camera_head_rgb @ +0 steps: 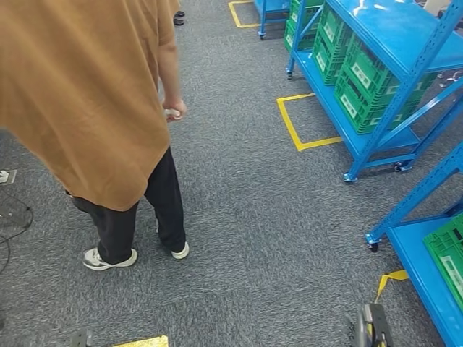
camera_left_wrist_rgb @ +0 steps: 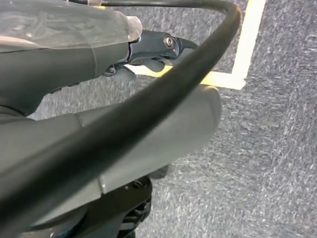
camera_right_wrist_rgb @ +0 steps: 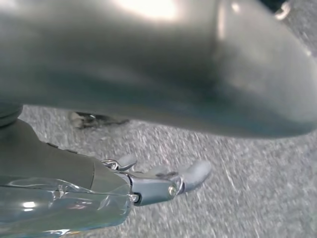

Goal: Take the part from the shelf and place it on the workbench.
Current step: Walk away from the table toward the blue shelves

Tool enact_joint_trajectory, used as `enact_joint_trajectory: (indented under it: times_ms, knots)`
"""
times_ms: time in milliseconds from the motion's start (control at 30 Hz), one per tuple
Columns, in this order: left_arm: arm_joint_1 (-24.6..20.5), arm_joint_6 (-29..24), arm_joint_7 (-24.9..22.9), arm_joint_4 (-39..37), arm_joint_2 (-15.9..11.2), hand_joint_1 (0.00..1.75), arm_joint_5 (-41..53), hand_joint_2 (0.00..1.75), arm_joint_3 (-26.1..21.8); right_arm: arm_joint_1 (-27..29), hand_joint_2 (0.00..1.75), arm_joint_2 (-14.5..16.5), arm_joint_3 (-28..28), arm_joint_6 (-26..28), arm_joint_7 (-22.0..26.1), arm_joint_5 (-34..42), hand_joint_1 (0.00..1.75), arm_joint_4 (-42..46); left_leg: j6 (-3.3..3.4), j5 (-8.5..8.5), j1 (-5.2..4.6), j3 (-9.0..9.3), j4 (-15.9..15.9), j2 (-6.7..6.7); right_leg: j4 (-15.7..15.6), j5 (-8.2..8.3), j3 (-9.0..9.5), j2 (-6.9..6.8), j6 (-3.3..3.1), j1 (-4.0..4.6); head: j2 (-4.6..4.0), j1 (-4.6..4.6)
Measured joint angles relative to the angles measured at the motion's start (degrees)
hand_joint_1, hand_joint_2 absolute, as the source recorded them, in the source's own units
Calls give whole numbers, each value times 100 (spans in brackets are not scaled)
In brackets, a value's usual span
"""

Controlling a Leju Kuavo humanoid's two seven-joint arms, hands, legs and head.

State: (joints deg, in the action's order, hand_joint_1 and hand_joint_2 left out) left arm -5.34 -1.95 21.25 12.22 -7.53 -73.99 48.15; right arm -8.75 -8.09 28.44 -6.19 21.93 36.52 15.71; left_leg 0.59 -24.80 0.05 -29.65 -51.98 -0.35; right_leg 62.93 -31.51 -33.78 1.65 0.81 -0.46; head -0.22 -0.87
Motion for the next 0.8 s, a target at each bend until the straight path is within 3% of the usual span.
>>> enact_joint_trajectory:
  times_ms: [67, 100, 133, 200, 267, 300, 400, 467, 533, 567, 600, 633, 667, 733, 800]
  knots:
    - [4, 0, 1, 0, 0, 0, 0, 0, 0, 10, 0, -1, 0, 8, -15, 12, 0, -14, 10, -2, -7, -9, -4, 100, 745, -328, -303, -77, 43, -16, 0, 55]
    - [5, 1, 5, 0, 3, 0, -1, 0, 0, 22, 0, -1, -1, 13, -25, 17, 0, -21, 11, -4, -7, -13, -8, 145, 901, -353, -351, -95, 66, -28, 0, 74]
    - [5, 2, 9, 0, 9, 0, -2, 0, 0, 32, 0, -4, -1, 19, -40, 25, 0, -28, 7, -6, -5, -14, -15, 186, 828, -267, -290, -115, 86, -44, 0, 98]
    - [4, 4, 20, 0, 28, 0, -5, 0, 0, 39, 0, -15, -2, 28, -68, 37, 0, -34, -24, -27, 2, -11, -52, 261, 67, 105, 122, -227, 116, -75, 0, 151]
    - [2, 4, 28, 0, 38, 0, -13, 0, 0, 29, 0, -22, -2, 31, -92, 44, 0, -37, -85, -61, -18, -25, -127, 323, -622, 316, 459, -382, 92, -60, 0, 205]
    - [0, 4, 32, 0, 40, 0, -16, 0, 0, 30, 0, -22, -2, 34, -101, 47, 0, -39, -112, -70, -28, -34, -155, 353, -750, 326, 506, -421, 61, -45, 0, 203]
    - [-7, 4, 37, 0, 48, 0, -20, 0, 0, 50, 0, -22, -2, 40, -115, 61, 0, -55, -185, -108, -18, -48, -219, 399, -771, 356, 497, -327, -62, -22, 0, 133]
    - [-5, 4, 40, 0, 51, 0, -20, 0, 1, 41, 0, -22, -3, 44, -115, 66, 0, -61, -248, -365, 6, -192, -568, 266, -787, 402, 503, -262, -137, -30, -1, 93]
    - [0, 4, 44, 0, 57, 0, -21, 0, 1, 30, 0, -22, -4, 49, -122, 70, 0, -65, -281, -785, 21, -549, -1359, 129, -786, 436, 470, -190, -185, -25, -1, 25]
    - [5, 4, 44, 0, 59, 0, -22, 0, 1, 34, 0, -22, -4, 55, -129, 74, 0, -69, -283, -929, 26, -729, -1743, 109, -785, 446, 454, -149, -197, -19, 0, -5]
    - [10, 4, 45, 0, 60, 0, -22, 0, 0, 43, 0, -22, -4, 61, -140, 78, 0, -73, -277, -968, 29, -839, -1970, 97, -784, 452, 444, -103, -202, -13, 0, -27]
    - [14, 4, 46, 0, 60, 0, -22, 0, 0, 53, 0, -22, -4, 68, -151, 81, 0, -76, -261, -888, 30, -841, -1966, 87, -784, 456, 443, -56, -204, -8, 0, -47]
    - [15, 4, 48, 0, 60, 0, -23, 0, 0, 60, 0, -22, -4, 72, -159, 81, 0, -79, -236, -709, 29, -729, -1723, 71, -784, 458, 448, -7, -201, -7, 0, -64]
    - [13, 4, 51, 0, 51, 0, -29, 0, 0, 64, 0, -22, -4, 73, -169, 81, 0, -80, -168, -291, 24, -331, -868, -82, -781, 463, 450, 89, -186, -3, 0, -99]
    - [8, 1, 52, 0, 39, 0, -44, 0, 0, 66, 0, -22, -4, 76, -174, 84, 0, -81, -128, -109, 17, -79, -279, -234, -773, 474, 418, 175, -141, -5, 0, -112]
